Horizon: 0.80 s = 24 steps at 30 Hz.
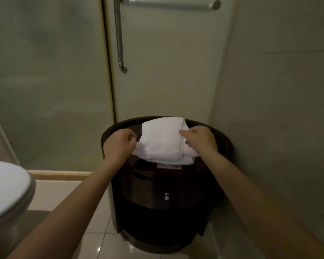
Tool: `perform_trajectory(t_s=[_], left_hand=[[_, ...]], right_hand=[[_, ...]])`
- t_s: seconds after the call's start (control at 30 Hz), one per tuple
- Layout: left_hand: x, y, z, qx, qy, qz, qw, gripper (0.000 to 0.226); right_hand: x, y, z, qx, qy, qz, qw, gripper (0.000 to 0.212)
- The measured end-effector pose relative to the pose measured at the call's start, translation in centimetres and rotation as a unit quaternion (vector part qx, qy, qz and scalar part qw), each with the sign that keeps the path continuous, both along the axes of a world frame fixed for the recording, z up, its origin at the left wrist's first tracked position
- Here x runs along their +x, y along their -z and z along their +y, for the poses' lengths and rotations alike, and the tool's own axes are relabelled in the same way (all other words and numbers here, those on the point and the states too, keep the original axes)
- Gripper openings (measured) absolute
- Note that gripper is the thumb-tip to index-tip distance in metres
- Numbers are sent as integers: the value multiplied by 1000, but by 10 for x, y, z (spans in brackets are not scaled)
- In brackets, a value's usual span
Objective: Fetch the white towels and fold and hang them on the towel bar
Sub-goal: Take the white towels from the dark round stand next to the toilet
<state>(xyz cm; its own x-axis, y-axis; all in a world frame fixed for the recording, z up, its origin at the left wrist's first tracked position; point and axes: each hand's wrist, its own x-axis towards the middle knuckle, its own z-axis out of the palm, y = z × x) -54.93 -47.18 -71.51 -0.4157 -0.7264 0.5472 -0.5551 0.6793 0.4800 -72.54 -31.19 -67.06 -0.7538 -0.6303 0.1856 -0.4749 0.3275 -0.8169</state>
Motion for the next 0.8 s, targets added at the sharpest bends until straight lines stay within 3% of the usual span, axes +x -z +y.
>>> perform_trajectory(t_s=[0.07, 0.13, 0.27, 0.4, 0.5, 0.67, 0.8], left_hand=[[-16, -17, -9, 64, -9, 28, 997, 21], [-34, -24, -21, 135, -11, -17, 991, 30], [-62, -10, -37, 219, 12, -96, 971, 61], [-78, 6, -37, 301, 30, -150, 941, 75], [-83, 12, -42, 322, 45, -127, 937, 77], [-87, 15, -51, 411, 98, -43, 905, 84], [-91, 14, -47, 448, 139, 6, 883, 85]], right_hand=[[-24, -5, -10, -16, 18, -53, 998, 45], [-44, 0, -18, -4, 23, -110, 994, 51], [-61, 18, -26, 46, 31, -266, 962, 98], [-66, 32, -32, 89, -3, -368, 926, 107], [-67, 39, -41, 87, -26, -384, 919, 104], [-67, 46, -53, 68, -36, -403, 912, 150], [-62, 44, -52, 65, -45, -388, 918, 150]])
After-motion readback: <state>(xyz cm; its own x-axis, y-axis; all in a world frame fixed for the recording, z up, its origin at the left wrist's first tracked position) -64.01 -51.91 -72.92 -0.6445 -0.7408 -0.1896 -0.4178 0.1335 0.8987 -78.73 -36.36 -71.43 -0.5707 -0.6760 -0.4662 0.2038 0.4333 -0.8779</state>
